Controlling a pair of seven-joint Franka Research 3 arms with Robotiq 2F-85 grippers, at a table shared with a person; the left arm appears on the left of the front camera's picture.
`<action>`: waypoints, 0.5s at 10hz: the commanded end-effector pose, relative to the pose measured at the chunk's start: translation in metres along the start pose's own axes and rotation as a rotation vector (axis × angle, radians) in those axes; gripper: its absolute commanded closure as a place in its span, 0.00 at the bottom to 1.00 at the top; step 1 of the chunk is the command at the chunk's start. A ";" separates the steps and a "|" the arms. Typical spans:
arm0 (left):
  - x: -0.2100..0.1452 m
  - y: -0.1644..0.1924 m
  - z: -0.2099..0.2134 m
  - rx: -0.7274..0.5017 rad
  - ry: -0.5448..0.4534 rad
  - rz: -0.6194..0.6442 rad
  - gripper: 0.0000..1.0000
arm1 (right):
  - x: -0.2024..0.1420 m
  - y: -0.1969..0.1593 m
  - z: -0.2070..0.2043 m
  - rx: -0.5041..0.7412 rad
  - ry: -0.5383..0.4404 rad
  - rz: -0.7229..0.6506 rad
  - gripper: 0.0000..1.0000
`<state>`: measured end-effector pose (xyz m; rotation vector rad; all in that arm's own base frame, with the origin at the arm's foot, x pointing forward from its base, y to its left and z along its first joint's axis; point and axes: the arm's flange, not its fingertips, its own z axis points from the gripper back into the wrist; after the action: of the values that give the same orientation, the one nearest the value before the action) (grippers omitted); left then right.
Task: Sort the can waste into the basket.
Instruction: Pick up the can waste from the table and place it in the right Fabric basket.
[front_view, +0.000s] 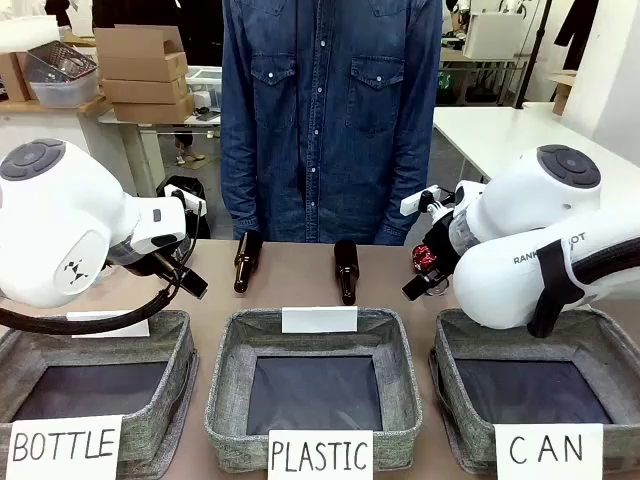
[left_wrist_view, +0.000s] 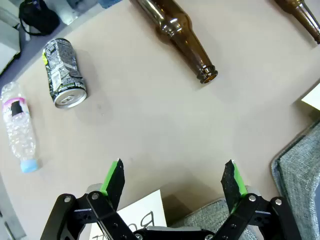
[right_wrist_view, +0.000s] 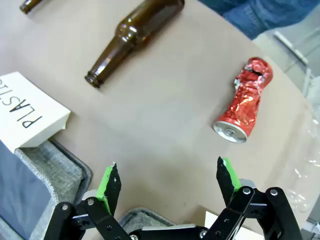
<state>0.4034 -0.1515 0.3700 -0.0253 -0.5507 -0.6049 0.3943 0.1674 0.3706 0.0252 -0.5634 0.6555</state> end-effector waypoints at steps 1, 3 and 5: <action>0.000 0.000 0.000 0.000 0.000 0.000 0.00 | 0.000 0.000 0.000 0.000 0.000 0.000 0.00; 0.000 0.000 0.000 0.000 0.000 0.000 0.00 | 0.000 0.000 0.000 0.000 0.000 0.000 0.00; 0.000 0.000 0.000 0.000 0.000 0.000 0.00 | 0.000 0.000 0.000 0.000 0.000 0.000 0.00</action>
<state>0.4035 -0.1514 0.3700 -0.0253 -0.5507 -0.6045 0.3942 0.1675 0.3706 0.0248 -0.5634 0.6560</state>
